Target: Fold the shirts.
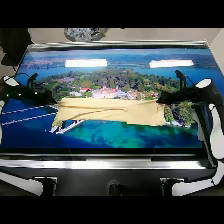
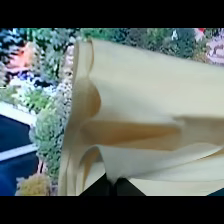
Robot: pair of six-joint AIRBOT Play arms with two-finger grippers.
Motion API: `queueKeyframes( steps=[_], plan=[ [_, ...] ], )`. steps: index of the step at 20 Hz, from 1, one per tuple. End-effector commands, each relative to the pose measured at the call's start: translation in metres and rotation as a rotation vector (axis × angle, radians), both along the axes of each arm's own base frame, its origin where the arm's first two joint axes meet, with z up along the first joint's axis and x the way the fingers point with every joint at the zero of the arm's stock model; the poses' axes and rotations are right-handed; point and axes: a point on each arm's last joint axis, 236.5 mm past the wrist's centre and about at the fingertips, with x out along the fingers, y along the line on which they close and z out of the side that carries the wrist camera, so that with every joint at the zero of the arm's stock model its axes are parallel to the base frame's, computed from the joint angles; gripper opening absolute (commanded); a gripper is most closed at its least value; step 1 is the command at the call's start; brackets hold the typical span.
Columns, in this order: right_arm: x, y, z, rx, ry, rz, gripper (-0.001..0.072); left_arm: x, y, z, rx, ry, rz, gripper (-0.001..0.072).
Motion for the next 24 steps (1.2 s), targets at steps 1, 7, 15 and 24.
queueKeyframes(
  steps=[1,7,15,24],
  plan=[
    [0.016,-0.007,-0.023,-0.029,0.009,-0.033,0.0049,0.016,-0.004,-0.028,-0.014,0.050,0.022,0.0022],
    [0.001,-0.005,-0.010,-0.044,-0.014,0.100,0.0473,0.017,-0.019,-0.034,-0.031,0.071,-0.015,0.0571],
    [-0.076,-0.104,-0.020,-0.076,0.225,0.075,0.0704,0.023,-0.002,0.073,0.012,-0.120,0.021,0.0530],
    [-0.053,-0.045,-0.068,0.314,0.245,-0.031,0.0710,0.002,-0.051,0.153,0.036,-0.270,-0.088,0.0530]
  ],
)
